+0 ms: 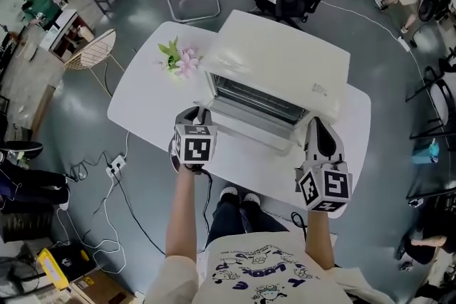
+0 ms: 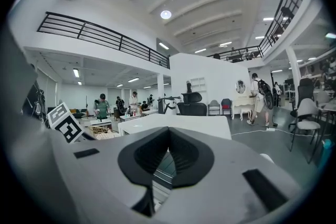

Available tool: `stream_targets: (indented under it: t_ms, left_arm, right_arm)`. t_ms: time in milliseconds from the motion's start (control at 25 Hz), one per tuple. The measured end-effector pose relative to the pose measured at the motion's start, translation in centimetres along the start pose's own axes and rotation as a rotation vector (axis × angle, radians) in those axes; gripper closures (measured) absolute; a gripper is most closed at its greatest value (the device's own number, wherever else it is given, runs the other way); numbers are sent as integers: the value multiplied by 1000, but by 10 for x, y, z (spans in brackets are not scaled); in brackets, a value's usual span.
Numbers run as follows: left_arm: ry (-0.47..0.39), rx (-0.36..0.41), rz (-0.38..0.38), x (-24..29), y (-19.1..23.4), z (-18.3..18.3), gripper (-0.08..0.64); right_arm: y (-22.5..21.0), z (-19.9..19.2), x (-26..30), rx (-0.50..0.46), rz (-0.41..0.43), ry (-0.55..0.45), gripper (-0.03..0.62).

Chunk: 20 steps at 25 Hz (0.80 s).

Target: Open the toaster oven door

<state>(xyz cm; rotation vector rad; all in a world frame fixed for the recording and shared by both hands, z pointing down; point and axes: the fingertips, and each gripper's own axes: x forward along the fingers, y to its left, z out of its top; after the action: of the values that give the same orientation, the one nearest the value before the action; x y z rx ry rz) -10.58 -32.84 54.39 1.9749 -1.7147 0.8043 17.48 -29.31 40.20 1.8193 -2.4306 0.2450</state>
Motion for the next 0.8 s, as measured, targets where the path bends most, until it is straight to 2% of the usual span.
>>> stream_targets:
  t_ms: [200,520,800]
  left_arm:
    - [0,-1,-14,0,2,-13,480]
    - [-1,22,-52,-3,5,-38,480]
    - [19,22,-79,-5,7,-69,480]
  right_arm:
    - [12,-13,-4,2,-2,20,595]
    - [30,-38,-11,23,-76,50,595]
    - [52,-57,-26,27,-106,77,595]
